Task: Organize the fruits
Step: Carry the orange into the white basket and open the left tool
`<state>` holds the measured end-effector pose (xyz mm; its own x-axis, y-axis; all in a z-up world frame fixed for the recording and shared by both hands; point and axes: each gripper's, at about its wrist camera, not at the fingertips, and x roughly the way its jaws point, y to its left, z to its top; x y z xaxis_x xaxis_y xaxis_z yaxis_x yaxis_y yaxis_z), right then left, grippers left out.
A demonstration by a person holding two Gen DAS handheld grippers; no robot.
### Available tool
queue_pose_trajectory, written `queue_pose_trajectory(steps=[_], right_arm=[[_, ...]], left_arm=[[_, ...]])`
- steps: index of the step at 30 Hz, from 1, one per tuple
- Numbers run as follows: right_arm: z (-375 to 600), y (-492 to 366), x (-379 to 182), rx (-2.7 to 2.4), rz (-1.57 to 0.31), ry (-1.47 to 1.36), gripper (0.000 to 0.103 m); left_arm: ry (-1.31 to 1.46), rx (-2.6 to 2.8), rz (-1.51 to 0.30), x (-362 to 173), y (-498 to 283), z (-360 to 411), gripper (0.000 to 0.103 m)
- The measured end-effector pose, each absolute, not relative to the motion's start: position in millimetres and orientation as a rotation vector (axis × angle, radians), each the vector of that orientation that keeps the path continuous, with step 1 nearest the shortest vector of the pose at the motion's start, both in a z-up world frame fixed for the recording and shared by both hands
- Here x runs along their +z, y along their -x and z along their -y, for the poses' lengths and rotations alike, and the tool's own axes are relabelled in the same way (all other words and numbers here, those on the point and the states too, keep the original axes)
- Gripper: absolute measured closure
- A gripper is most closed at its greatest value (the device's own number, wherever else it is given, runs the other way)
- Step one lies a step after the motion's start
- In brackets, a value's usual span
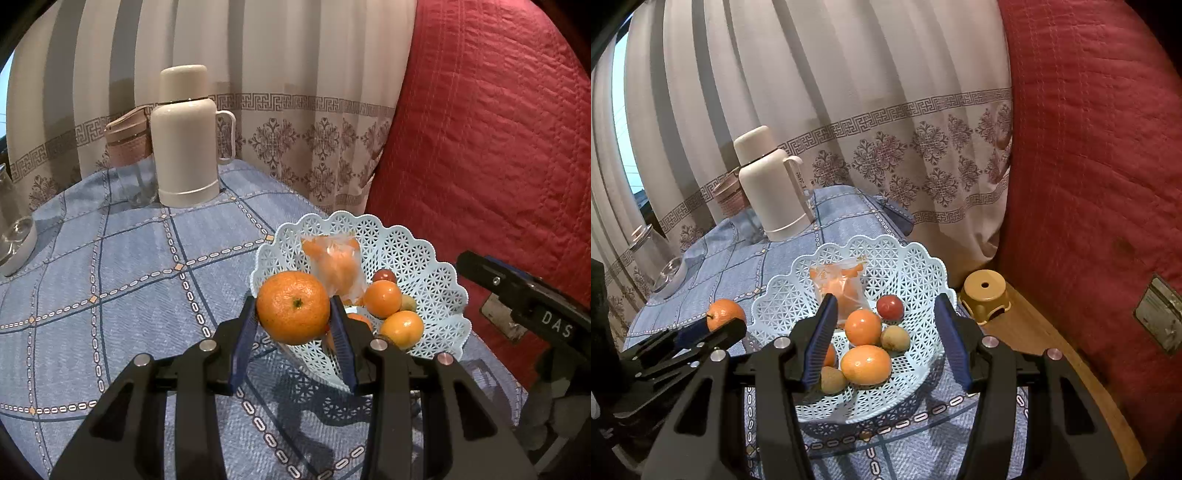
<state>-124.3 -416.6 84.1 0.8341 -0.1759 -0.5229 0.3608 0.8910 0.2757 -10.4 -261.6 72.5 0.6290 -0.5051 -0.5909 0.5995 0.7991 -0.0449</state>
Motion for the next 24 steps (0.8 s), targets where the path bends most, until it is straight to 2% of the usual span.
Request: queue_pose_trajectory(steps=[24], right_arm=[[418.6, 125.1, 85.6, -0.288, -0.510, -0.381, 0.047]], left_arm=[[-0.186, -0.636, -0.657, 54.6, -2.4, 270.9, 0.063]])
